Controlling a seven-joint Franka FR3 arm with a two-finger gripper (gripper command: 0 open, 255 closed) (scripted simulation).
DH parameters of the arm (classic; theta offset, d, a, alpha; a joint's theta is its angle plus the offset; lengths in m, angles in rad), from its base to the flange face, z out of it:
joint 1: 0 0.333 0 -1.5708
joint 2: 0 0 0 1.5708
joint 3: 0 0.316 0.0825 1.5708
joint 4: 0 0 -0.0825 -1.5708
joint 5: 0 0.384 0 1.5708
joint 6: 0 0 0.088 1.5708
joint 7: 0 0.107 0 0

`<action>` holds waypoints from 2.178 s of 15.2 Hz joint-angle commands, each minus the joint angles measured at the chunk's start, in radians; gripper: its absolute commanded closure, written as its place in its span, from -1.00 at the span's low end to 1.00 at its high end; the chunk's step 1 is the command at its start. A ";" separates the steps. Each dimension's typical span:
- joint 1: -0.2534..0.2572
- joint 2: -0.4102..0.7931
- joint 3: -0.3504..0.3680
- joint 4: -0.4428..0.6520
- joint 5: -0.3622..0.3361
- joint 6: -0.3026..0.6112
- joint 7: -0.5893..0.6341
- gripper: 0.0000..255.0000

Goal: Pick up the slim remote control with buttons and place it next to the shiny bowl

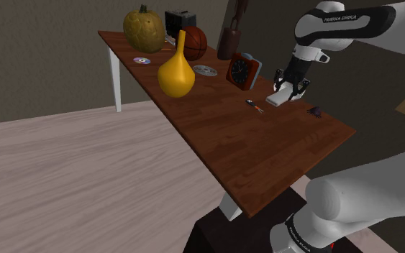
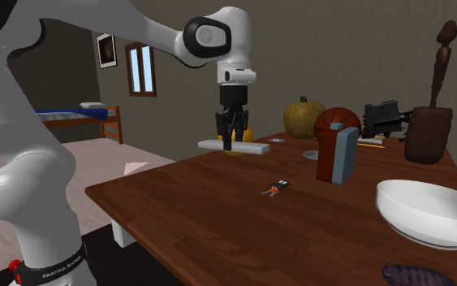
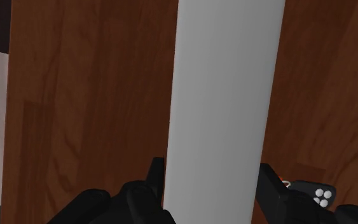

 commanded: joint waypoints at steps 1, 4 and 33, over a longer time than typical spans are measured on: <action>-0.004 0.084 -0.011 0.084 0.002 0.001 -0.017 1.00; -0.012 0.201 -0.027 0.210 0.010 -0.007 -0.045 1.00; -0.100 0.898 -0.058 0.987 0.091 -0.090 -0.158 1.00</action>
